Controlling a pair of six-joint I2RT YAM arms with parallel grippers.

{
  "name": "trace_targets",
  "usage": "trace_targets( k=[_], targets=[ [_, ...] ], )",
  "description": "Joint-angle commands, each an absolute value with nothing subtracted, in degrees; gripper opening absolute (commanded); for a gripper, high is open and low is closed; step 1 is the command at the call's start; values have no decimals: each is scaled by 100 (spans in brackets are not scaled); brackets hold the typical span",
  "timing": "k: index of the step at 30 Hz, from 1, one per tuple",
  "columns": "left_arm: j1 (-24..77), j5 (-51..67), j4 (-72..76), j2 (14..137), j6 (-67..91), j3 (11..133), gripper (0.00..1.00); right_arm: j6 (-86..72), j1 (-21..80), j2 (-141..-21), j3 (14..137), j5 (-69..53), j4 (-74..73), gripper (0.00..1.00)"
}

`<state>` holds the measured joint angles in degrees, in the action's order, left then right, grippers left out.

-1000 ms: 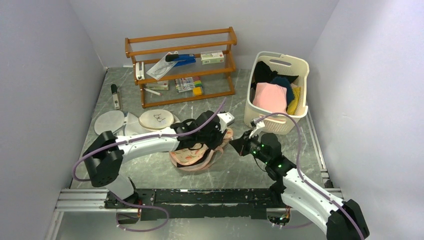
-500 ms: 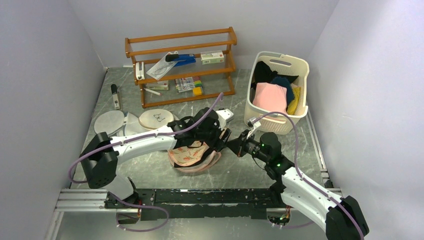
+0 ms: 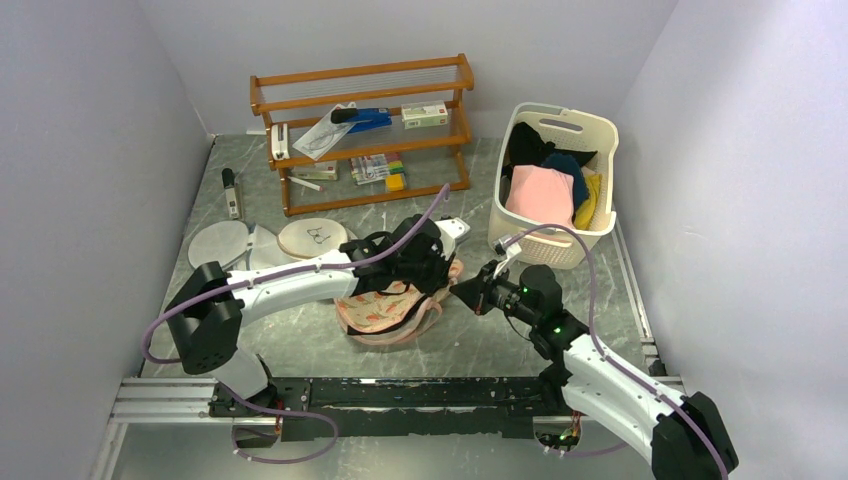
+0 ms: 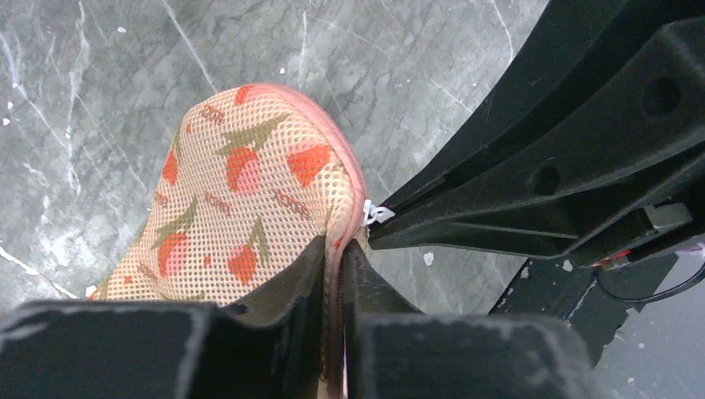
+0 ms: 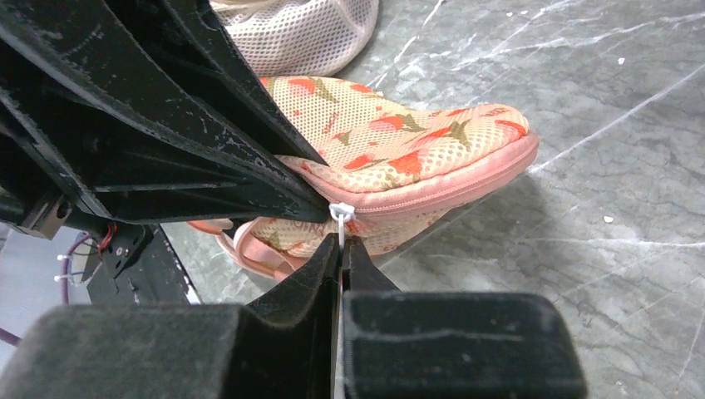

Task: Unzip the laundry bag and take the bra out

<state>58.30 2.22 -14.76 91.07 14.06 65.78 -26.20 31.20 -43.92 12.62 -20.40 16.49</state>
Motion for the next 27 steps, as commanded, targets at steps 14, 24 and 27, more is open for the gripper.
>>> trace_targets(
  k=[14,24,27],
  targets=[
    [5853,249,-1647,8386,713,6342,7,-2567,3098,-4738,1779,-100,558,0],
    [5884,352,-1340,7907,793,6319,7,-2689,3098,-5633,1817,-210,1365,0],
    [5899,467,-1078,7867,946,6261,7,-2821,3094,-5853,1800,-81,1597,0]
  ],
)
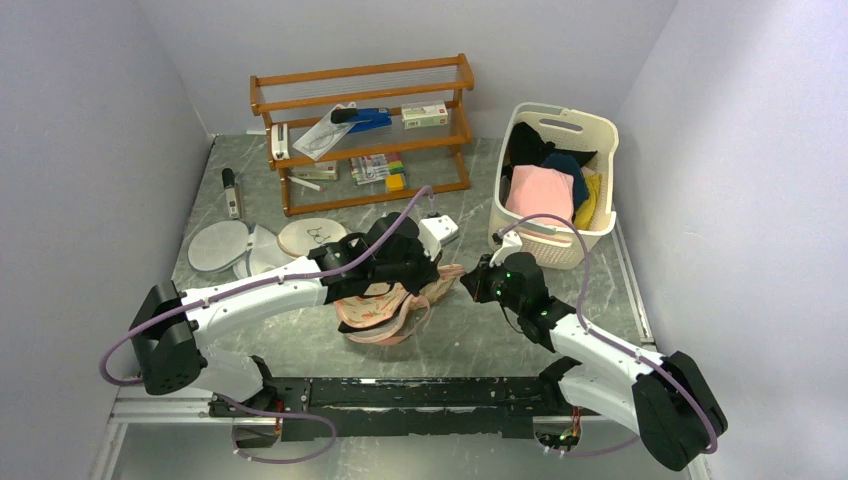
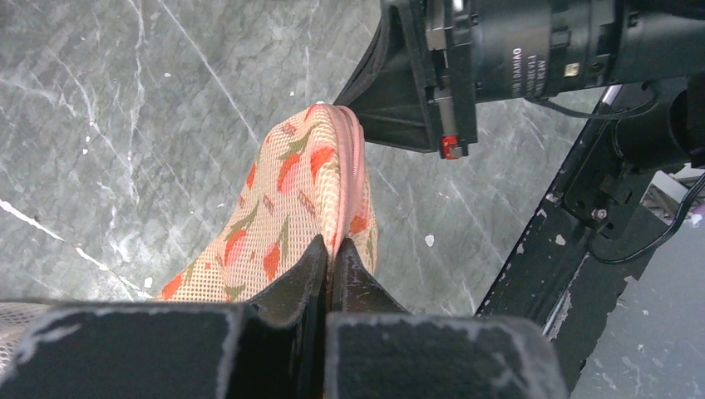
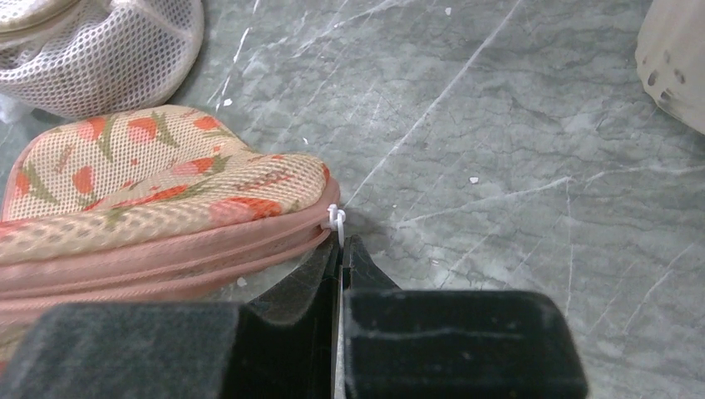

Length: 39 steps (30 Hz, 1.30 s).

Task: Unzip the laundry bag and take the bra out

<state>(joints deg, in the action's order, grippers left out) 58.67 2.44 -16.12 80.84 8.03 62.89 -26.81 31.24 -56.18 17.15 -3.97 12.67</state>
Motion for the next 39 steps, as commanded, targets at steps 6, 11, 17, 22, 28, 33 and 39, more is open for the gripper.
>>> trace_targets(
  k=[6,11,17,22,28,33,39],
  targets=[
    [5924,336,-843,7835,1154,6171,7,-3216,3102,-6110,1556,1,2291,0],
    [5924,261,-640,7706,1232,6018,7,-3382,3184,-6177,1302,173,2784,0],
    [5924,171,-564,8030,1494,6007,7,-3284,3227,-5851,1441,546,2269,0],
    [5924,-87,-222,8593,2058,5865,7,-3243,3223,-5010,1657,1193,1256,13],
    [5924,122,87,9020,2359,5749,56,-3245,3215,-4125,1985,1539,-8,45],
    [5790,142,-237,8837,2112,5998,100,-3150,3217,-3598,2212,1606,-489,56],
    [4850,1026,-604,8411,1803,6419,100,-2862,3217,-3624,2425,1266,-381,67]
  ],
)
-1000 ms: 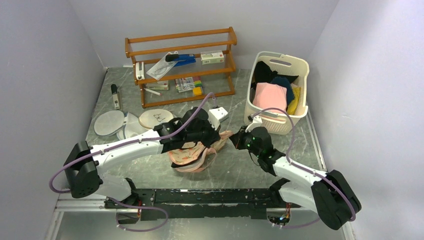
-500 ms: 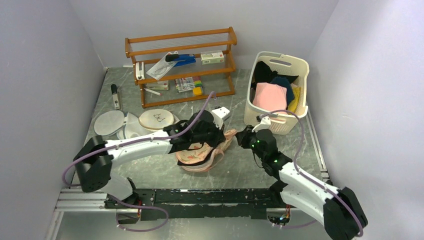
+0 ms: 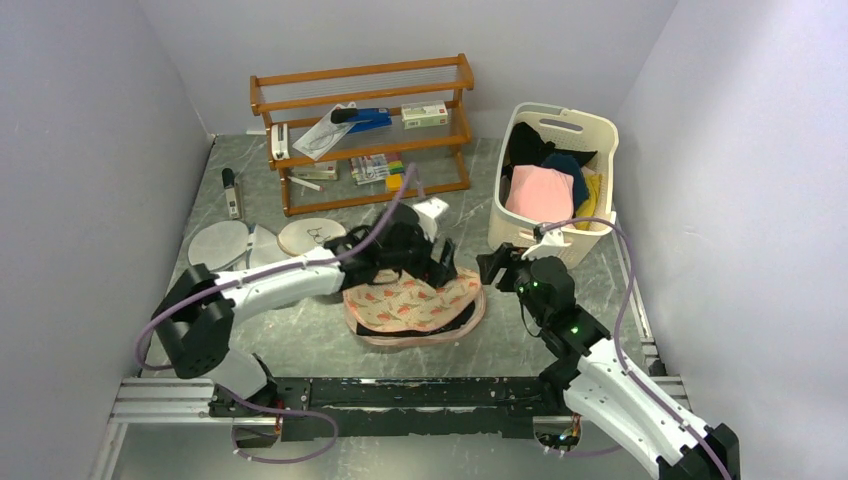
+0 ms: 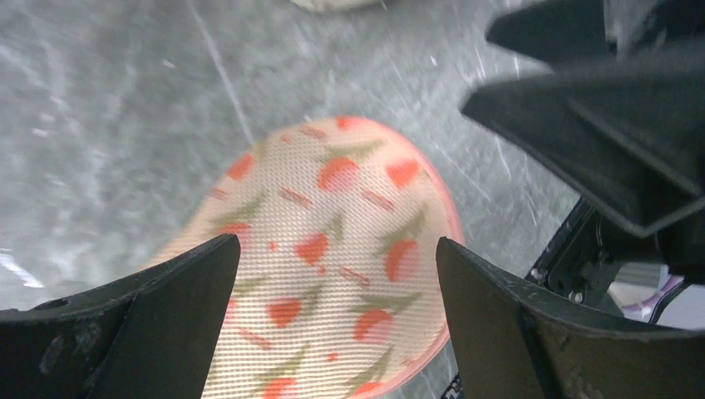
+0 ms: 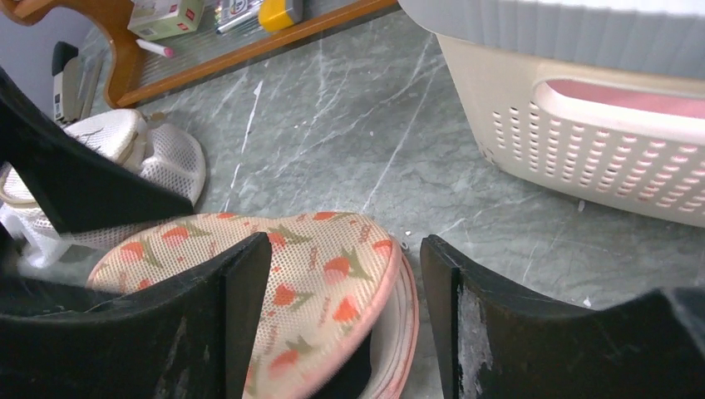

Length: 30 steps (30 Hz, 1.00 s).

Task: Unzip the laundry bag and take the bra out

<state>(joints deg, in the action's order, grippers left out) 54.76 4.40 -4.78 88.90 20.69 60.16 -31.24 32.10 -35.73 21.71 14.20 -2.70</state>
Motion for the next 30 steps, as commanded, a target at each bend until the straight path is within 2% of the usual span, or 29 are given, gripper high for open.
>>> trace_targets(
  k=[1,6,13,20,23,30],
  targets=[
    [4679,1136,-702,8314,1759,6527,100,-2812,3221,-3672,2456,1213,-352,68],
    [3922,1083,-1380,7988,1634,7414,99,-2500,3222,-3920,2647,956,-328,74],
    [3173,1015,-1512,7851,1636,8223,100,-1999,3226,-4264,3084,391,-573,83],
    [2655,1153,-1103,7260,1409,7358,99,-1833,3457,-4853,3137,-289,-496,86],
    [2617,899,-979,7012,1286,7113,99,-1797,3932,-5117,3196,-235,-406,87],
    [2248,567,-687,6458,1367,6734,99,-1173,5884,-6353,3981,856,-853,88]
  ],
)
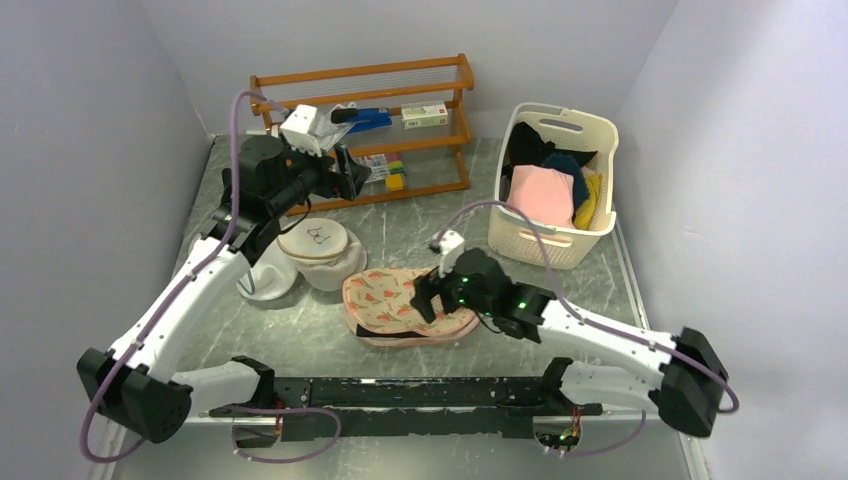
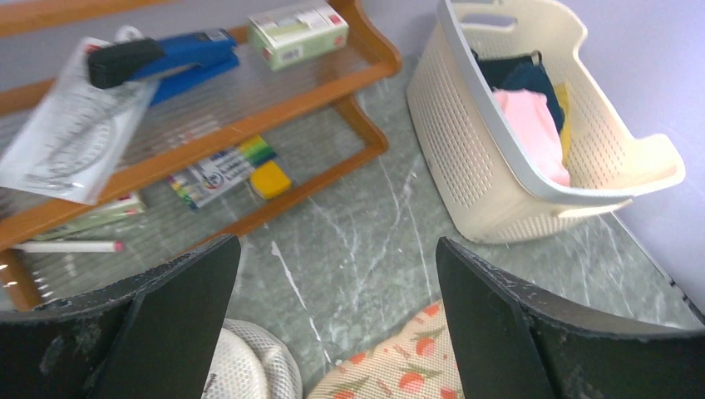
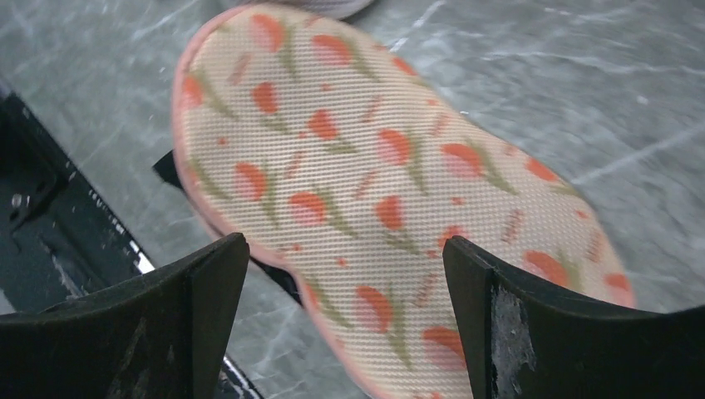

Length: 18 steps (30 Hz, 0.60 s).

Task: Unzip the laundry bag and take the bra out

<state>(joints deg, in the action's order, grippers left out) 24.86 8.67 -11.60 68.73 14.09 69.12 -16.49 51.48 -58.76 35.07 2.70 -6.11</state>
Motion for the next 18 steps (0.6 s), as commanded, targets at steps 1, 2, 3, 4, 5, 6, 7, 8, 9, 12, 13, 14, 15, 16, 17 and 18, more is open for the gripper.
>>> trace_targets(
  k=[1,2,3,4,5,6,7,8,9,12,13,14,15,16,17,18],
  targets=[
    [2204,541,-640,6399,1385,6673,99,-1059,6085,-6528,4092,1016,-928,88],
    [2160,520,-583,6357,1398,6621,99,-942,6288,-6690,4228,1200,-1024,88],
    [2117,494,-540,6316,1410,6577,99,-816,6482,-6870,4362,1366,-1119,88],
    [2084,468,-510,6291,1426,6539,99,-654,6665,-7052,4499,1503,-1237,88],
    [2050,450,-491,6282,1436,6511,99,-491,6869,-7228,4647,1662,-1383,88],
    [2024,435,-484,6281,1446,6498,99,-328,7060,-7417,4769,1830,-1512,87],
    [2005,427,-488,6294,1453,6491,99,-178,7230,-7567,4885,2013,-1652,86],
    [1993,425,-499,6325,1450,6503,99,-51,7386,-7737,4990,2162,-1769,83],
    [1990,451,-505,6346,1459,6499,99,64,7502,-7879,5079,2218,-1875,80],
    [1969,536,-493,6403,1498,6504,99,276,7783,-8297,5304,2343,-2117,70],
    [1962,573,-492,6422,1510,6508,99,293,7845,-8394,5354,2399,-2155,66],
    [1947,606,-493,6443,1519,6512,99,305,7900,-8491,5394,2448,-2191,62],
    [1932,652,-497,6462,1535,6517,99,309,7954,-8568,5418,2502,-2194,61],
    [1914,698,-494,6480,1564,6521,99,306,8010,-8648,5434,2566,-2187,60],
    [1894,740,-486,6497,1586,6519,99,301,8040,-8722,5447,2619,-2182,58],
    [1871,773,-484,6510,1601,6526,99,306,8064,-8794,5457,2664,-2167,54]
  ],
)
